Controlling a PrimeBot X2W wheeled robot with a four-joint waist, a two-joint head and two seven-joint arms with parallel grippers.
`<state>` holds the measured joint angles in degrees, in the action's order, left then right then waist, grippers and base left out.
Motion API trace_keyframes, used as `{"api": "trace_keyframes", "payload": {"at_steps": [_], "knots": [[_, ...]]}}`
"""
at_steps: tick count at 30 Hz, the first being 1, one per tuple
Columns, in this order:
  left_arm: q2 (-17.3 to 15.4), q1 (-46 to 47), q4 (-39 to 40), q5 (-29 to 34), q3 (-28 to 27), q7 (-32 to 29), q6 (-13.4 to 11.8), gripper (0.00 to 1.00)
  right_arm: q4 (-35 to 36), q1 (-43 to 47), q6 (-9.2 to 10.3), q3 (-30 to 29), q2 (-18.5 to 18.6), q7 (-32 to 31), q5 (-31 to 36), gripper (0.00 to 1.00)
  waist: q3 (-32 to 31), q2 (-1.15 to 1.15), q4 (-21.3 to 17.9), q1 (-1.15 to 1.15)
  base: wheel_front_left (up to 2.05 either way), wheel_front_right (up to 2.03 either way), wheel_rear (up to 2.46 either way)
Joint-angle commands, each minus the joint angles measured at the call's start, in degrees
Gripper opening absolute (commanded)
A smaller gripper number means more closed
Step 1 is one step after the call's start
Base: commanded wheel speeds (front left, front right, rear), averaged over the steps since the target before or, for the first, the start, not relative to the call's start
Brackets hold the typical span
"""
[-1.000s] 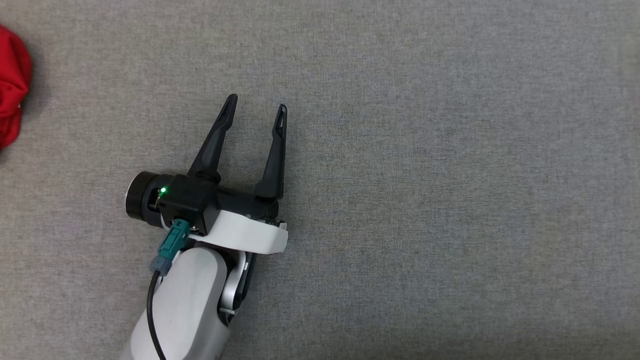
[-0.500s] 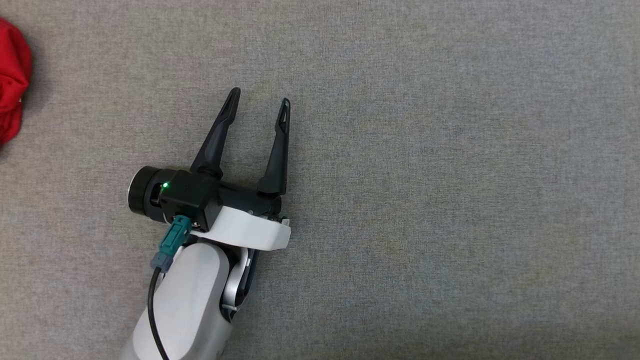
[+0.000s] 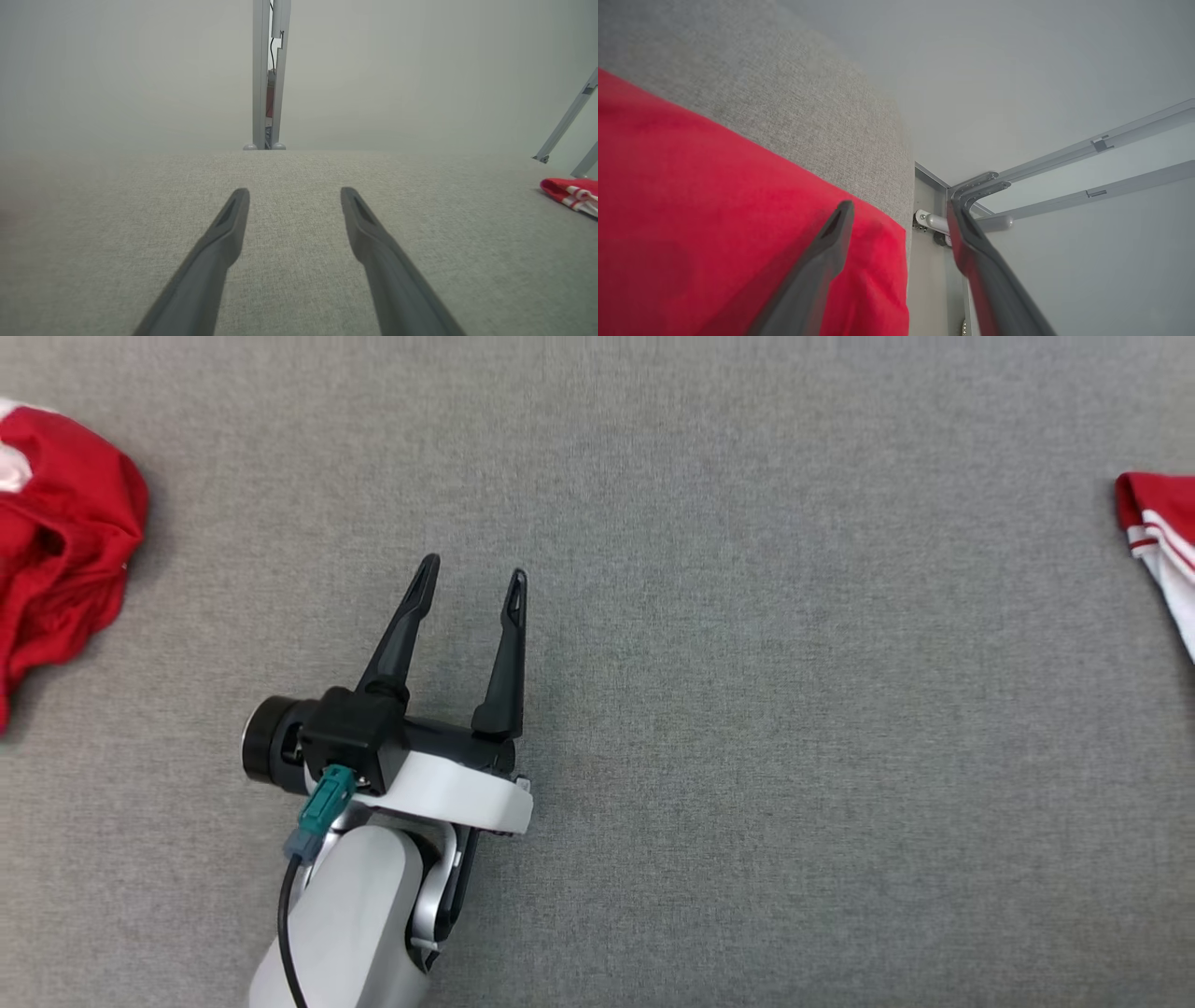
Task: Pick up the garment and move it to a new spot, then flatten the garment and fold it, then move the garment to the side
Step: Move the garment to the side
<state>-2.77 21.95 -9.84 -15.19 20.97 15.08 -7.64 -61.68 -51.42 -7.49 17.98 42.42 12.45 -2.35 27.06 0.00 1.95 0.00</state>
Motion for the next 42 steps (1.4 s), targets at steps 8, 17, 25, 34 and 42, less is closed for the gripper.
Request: {"api": "trace_keyframes", "payload": {"at_steps": [8, 17, 25, 34, 42], "knots": [[-0.2, -3.8, -0.6, 0.0, -1.7, 0.0, 0.4, 1.0, 6.6, 2.7, -0.01, -1.9, -3.2, -3.0, 1.9, 1.0, -7.8, 0.0, 0.2, 0.0, 0.0, 0.0, 0.0], [-0.2, -8.0, -0.5, 1.1, -5.0, 0.0, 0.9, 1.0, 17.6, 9.4, -0.01, -6.1, -9.2, -2.2, -2.1, 1.0, -14.5, 0.0, 0.0, 0.0, 0.0, 0.0, 0.0], [-0.2, -11.2, -0.2, 1.8, -7.5, 0.0, 1.6, 1.0, 31.9, 20.8, -0.01, -11.1, -17.5, 2.3, -7.2, 1.0, -19.2, 0.0, 0.1, 0.0, 0.0, 0.0, 0.0], [-0.3, -16.1, 0.4, 1.5, -10.0, 0.0, 1.4, 1.0, 47.6, 37.3, -0.01, -17.1, -30.2, 2.8, -8.4, 1.0, -24.7, 0.0, 0.7, 0.0, 0.0, 0.0, 0.0], [-0.2, -20.6, 0.5, 1.9, -11.0, 0.0, 1.7, 1.0, 50.3, 46.1, -0.01, -17.8, -35.8, 2.8, -7.6, 1.0, -26.8, 0.0, 1.3, 0.0, 0.0, 0.0, 0.0]]}}
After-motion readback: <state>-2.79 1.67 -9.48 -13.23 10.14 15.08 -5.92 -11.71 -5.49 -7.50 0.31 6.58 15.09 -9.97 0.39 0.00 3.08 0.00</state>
